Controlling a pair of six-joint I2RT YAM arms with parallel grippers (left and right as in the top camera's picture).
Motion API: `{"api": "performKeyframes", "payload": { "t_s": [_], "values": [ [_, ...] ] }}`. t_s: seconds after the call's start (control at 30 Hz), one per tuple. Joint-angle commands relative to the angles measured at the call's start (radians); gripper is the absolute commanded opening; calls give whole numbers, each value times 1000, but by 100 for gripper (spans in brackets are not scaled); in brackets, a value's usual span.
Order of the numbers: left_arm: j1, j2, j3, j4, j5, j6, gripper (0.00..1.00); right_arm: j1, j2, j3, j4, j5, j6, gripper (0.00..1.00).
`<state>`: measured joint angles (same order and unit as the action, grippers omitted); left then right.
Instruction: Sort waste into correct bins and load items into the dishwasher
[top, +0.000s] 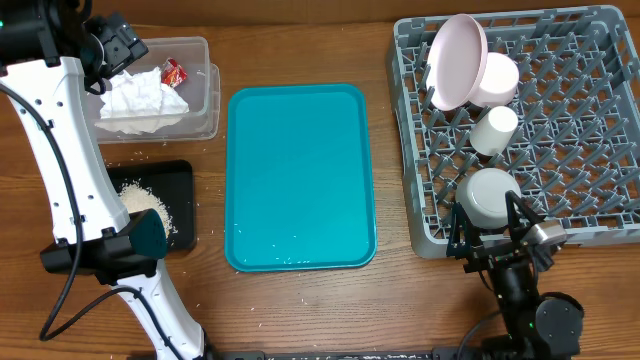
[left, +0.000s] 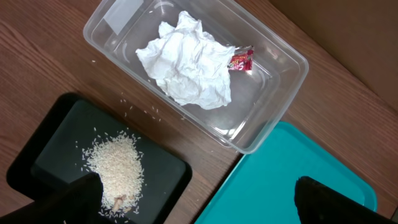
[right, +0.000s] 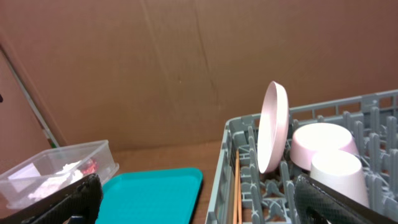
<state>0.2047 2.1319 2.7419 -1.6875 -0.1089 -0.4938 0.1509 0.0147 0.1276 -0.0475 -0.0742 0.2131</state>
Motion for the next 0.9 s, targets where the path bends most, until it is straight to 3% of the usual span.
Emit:
{"api": "performKeyframes", "payload": {
  "t_s": [0.0, 0.43, 0.87],
  "values": [
    [-2, -4, 0, -2, -3, 16, 100, -9, -12, -67, 64, -11, -4, 100],
    [-2, -4, 0, -2, -3, 16, 100, -116, -12, -119, 129, -10, -5, 100],
    [-2, -4, 0, -2, -3, 16, 100, -200, -12, -119, -32, -6, -58, 100]
  ]
}}
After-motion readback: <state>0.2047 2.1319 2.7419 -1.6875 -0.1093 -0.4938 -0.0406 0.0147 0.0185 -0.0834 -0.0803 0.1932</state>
